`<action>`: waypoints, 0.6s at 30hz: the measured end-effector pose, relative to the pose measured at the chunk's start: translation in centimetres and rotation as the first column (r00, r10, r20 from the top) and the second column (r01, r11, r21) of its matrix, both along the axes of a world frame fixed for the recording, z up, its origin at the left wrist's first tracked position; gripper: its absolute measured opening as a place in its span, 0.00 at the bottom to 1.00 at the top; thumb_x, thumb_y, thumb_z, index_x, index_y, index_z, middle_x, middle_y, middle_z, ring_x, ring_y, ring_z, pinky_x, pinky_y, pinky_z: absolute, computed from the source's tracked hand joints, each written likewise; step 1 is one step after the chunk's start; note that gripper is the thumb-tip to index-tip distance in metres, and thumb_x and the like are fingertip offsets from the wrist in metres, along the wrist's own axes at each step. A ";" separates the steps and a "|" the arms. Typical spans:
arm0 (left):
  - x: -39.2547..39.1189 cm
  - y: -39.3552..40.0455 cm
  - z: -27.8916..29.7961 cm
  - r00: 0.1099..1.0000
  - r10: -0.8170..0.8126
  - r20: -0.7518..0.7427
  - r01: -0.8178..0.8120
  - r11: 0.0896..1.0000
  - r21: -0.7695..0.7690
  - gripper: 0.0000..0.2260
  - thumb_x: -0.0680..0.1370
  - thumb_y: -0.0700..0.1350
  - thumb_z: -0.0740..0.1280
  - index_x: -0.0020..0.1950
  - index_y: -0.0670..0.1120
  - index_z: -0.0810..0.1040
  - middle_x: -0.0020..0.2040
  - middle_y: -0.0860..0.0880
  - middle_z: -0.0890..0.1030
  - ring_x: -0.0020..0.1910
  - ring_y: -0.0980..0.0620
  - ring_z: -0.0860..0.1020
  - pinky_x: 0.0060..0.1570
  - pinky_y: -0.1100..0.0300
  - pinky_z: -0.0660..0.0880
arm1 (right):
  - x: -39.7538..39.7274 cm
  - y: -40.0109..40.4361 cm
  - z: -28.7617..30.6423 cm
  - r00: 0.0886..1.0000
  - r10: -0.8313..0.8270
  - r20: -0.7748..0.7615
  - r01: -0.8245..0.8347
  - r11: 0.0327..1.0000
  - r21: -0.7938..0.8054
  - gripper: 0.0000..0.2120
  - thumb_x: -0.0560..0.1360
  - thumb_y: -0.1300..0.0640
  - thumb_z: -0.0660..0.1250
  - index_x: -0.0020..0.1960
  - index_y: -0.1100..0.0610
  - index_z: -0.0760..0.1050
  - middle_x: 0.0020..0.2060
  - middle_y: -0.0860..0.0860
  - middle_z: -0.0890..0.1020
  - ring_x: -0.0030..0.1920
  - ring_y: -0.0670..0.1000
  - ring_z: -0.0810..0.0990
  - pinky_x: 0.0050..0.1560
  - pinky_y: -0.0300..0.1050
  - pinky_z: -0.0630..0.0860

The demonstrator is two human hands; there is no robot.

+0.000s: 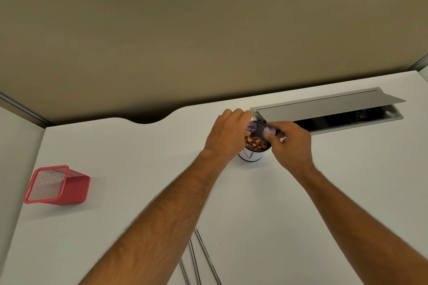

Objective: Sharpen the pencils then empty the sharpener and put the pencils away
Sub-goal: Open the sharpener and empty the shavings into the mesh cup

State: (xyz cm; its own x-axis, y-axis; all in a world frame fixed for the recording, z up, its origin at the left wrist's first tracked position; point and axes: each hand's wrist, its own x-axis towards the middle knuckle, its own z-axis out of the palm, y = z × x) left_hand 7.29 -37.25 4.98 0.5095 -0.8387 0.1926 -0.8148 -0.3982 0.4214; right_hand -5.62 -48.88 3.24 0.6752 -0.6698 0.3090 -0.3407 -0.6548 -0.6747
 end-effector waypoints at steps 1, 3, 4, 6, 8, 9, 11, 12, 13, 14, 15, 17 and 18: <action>0.0 0.0 0.0 0.999 -0.026 0.034 0.025 0.999 0.020 0.19 0.75 0.39 0.72 0.65 0.45 0.75 0.57 0.44 0.80 0.54 0.43 0.75 0.51 0.52 0.74 | 0.0 0.0 -0.1 0.999 -0.002 -0.032 0.001 1.000 -0.030 0.13 0.77 0.55 0.68 0.60 0.58 0.79 0.48 0.52 0.85 0.46 0.52 0.82 0.43 0.40 0.77; 0.0 -0.1 0.1 0.999 -0.035 0.032 0.034 0.999 0.018 0.19 0.75 0.41 0.72 0.65 0.45 0.75 0.58 0.43 0.80 0.55 0.43 0.75 0.53 0.52 0.74 | 0.0 0.1 -0.1 0.998 -0.015 -0.066 0.014 1.000 -0.020 0.17 0.78 0.55 0.68 0.64 0.59 0.76 0.48 0.50 0.83 0.46 0.51 0.81 0.45 0.44 0.78; 0.0 -0.1 0.1 0.999 -0.035 0.025 0.034 0.999 0.023 0.18 0.76 0.42 0.72 0.65 0.45 0.75 0.59 0.43 0.80 0.56 0.43 0.75 0.54 0.52 0.73 | 0.0 0.1 0.0 0.997 -0.014 -0.082 0.012 1.000 -0.021 0.17 0.78 0.54 0.68 0.65 0.59 0.76 0.49 0.50 0.84 0.47 0.51 0.82 0.46 0.45 0.79; 0.0 -0.1 0.1 0.998 -0.049 0.046 0.047 0.998 0.045 0.15 0.77 0.43 0.71 0.63 0.45 0.77 0.59 0.44 0.80 0.56 0.44 0.75 0.55 0.53 0.73 | 0.0 0.0 0.0 0.995 -0.027 -0.092 0.023 0.999 -0.048 0.15 0.77 0.54 0.68 0.61 0.59 0.79 0.50 0.54 0.85 0.49 0.54 0.83 0.49 0.46 0.80; -0.1 0.1 0.3 1.000 -0.020 -0.007 0.020 1.000 0.007 0.18 0.77 0.42 0.71 0.66 0.45 0.75 0.60 0.44 0.80 0.57 0.44 0.75 0.56 0.53 0.73 | -0.1 0.1 0.1 0.997 -0.068 -0.037 0.069 0.997 0.022 0.15 0.77 0.55 0.68 0.63 0.59 0.78 0.49 0.53 0.85 0.46 0.52 0.83 0.45 0.40 0.79; -0.1 0.2 0.5 0.999 0.006 -0.052 -0.007 1.000 -0.022 0.20 0.76 0.41 0.71 0.67 0.45 0.74 0.60 0.44 0.80 0.57 0.44 0.75 0.56 0.52 0.73 | -0.2 0.1 0.3 0.996 -0.092 0.004 0.091 0.990 0.110 0.17 0.77 0.55 0.69 0.64 0.58 0.77 0.49 0.51 0.85 0.44 0.50 0.82 0.44 0.37 0.78; -0.2 0.6 0.9 0.990 0.050 -0.131 -0.060 0.996 -0.073 0.23 0.76 0.41 0.72 0.69 0.45 0.72 0.60 0.45 0.80 0.58 0.45 0.74 0.56 0.53 0.74 | -0.4 0.3 0.6 0.985 -0.146 0.095 0.104 0.929 0.354 0.17 0.75 0.57 0.71 0.63 0.57 0.77 0.50 0.52 0.85 0.46 0.50 0.83 0.45 0.43 0.82; -0.4 0.9 1.0 0.982 0.072 -0.175 -0.092 0.990 -0.107 0.22 0.76 0.41 0.72 0.69 0.46 0.72 0.60 0.45 0.80 0.57 0.46 0.74 0.55 0.55 0.73 | -0.4 0.4 0.9 0.974 -0.175 0.145 0.085 0.873 0.481 0.16 0.75 0.58 0.72 0.62 0.56 0.78 0.50 0.53 0.85 0.49 0.51 0.84 0.48 0.48 0.84; -0.6 1.2 1.1 0.970 0.094 -0.224 -0.128 0.981 -0.143 0.22 0.76 0.41 0.72 0.68 0.46 0.73 0.59 0.46 0.81 0.57 0.47 0.74 0.54 0.57 0.73 | -0.6 0.7 1.2 0.960 -0.197 0.200 0.045 0.811 0.584 0.15 0.74 0.59 0.72 0.60 0.56 0.78 0.51 0.55 0.85 0.50 0.52 0.85 0.50 0.50 0.84; -0.9 1.6 1.4 0.954 0.110 -0.278 -0.165 0.970 -0.180 0.21 0.76 0.42 0.72 0.68 0.46 0.74 0.58 0.47 0.81 0.56 0.48 0.74 0.53 0.59 0.72 | -0.7 1.0 1.6 0.944 -0.209 0.255 -0.009 0.757 0.654 0.14 0.74 0.61 0.72 0.59 0.55 0.79 0.51 0.56 0.85 0.51 0.52 0.85 0.50 0.49 0.84; -1.2 2.0 1.5 0.935 0.119 -0.333 -0.200 0.955 -0.219 0.20 0.76 0.42 0.72 0.66 0.46 0.75 0.57 0.48 0.81 0.56 0.49 0.75 0.53 0.60 0.72 | -0.9 1.4 1.9 0.930 -0.212 0.301 -0.061 0.718 0.693 0.12 0.74 0.62 0.72 0.57 0.54 0.79 0.51 0.56 0.85 0.51 0.52 0.85 0.48 0.46 0.84; -1.9 3.2 1.7 0.893 0.114 -0.436 -0.259 0.922 -0.289 0.17 0.75 0.42 0.73 0.64 0.47 0.77 0.56 0.49 0.82 0.55 0.50 0.77 0.53 0.59 0.76 | -1.2 2.6 2.7 0.921 -0.184 0.343 -0.124 0.697 0.706 0.11 0.74 0.62 0.71 0.54 0.50 0.80 0.49 0.53 0.86 0.51 0.52 0.85 0.46 0.41 0.83; -2.4 3.5 1.6 0.869 0.109 -0.483 -0.283 0.909 -0.305 0.16 0.75 0.41 0.73 0.62 0.47 0.78 0.56 0.49 0.82 0.55 0.51 0.78 0.54 0.57 0.78 | -1.4 3.0 2.8 0.924 -0.169 0.344 -0.135 0.697 0.705 0.11 0.75 0.63 0.71 0.53 0.49 0.81 0.48 0.51 0.87 0.51 0.52 0.85 0.47 0.42 0.83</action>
